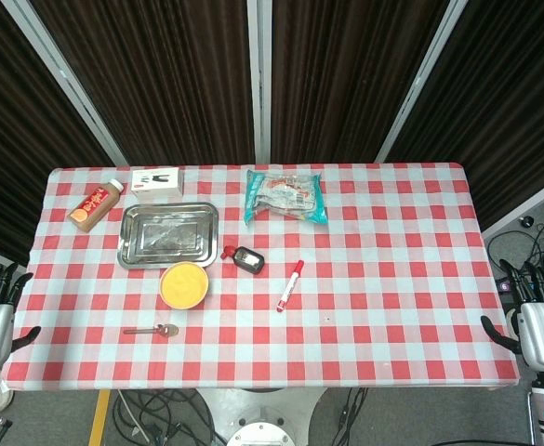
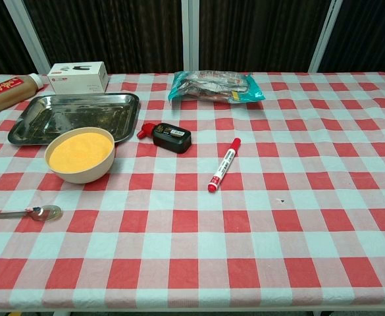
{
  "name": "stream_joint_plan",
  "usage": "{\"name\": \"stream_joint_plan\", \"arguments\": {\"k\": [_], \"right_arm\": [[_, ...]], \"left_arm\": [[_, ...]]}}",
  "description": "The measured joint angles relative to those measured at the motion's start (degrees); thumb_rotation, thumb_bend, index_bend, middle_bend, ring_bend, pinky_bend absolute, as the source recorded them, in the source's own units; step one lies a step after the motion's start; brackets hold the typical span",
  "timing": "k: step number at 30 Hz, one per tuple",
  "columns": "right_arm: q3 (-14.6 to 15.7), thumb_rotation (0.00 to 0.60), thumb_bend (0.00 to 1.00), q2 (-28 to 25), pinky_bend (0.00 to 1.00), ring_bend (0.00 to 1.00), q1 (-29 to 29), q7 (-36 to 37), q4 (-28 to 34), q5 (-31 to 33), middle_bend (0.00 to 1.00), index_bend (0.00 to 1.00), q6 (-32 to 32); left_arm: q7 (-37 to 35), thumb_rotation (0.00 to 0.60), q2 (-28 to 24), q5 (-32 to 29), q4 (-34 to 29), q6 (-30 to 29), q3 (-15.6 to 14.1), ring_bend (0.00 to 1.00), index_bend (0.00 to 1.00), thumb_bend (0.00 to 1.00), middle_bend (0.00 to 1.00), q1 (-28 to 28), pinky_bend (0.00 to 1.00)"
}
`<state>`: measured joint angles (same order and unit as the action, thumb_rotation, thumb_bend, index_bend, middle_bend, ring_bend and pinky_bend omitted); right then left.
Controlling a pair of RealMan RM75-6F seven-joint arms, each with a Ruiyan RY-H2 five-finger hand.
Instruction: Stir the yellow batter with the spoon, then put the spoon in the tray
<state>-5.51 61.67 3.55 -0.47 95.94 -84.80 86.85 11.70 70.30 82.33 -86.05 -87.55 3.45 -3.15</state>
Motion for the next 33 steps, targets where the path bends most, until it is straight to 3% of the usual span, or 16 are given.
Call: {"name": "stream_joint_plan", "arguments": {"k": [13,19,21,25,28,33], "right_arm": [[0.12,0.6,0.19,-0.14,0.01,0.0,-0.3,1.88,-1.18,-0.83,0.17,0.0,0.73],[-0.06,0.6,0.19,-0.35,0.01,0.0,-0.07,2.54,-1.88,-1.12,0.17,0.0,0.73],[-0.12,0.6,0.19,-0.36,0.01,0.0,0.07,2.61,-2.01,-1.03,0.17,0.0,0.47],[-0.3,0.6,0.19,-0.32,0.01,0.0,0.62,2.66,-2.25,-0.71,0.17,0.0,-0.47],[-0.44,0.6,0.19,-0.35,0.01,0.0,1.04,2.5,-2.34,-0.38,0.18,0.0,-1.16],[-0.61,0.6,0.19,-0.31,0.01,0.0,1.68,2.25,-2.53,-0.05,0.19,0.0,-2.16]], "left_arm": [[-0.81,0.6,-1.01,0.98,-1.73,1.19,-0.47,0.11,0.23,0.03,0.16,-0.51,0.16],[-2.71,0.6,-1.56,1.19,-2.03,4.4,-0.2,0.28,0.32,0.06,0.35,-2.53,0.49],[-3.36,0.6,-1.55,1.35,-1.98,5.75,-0.21,0.39,0.36,0.09,0.43,-3.33,0.64],[-5.07,0.6,-1.42,1.64,-2.13,10.25,-0.54,0.59,0.42,0.16,0.58,-5.59,0.85],[-6.29,0.6,-1.29,1.36,-2.46,14.38,-0.84,0.75,0.46,0.2,0.71,-7.46,0.94],[-8.13,0.6,0.02,0.43,-2.43,19.99,-1.29,0.87,0.49,0.22,0.83,-10.41,1.0]]}}
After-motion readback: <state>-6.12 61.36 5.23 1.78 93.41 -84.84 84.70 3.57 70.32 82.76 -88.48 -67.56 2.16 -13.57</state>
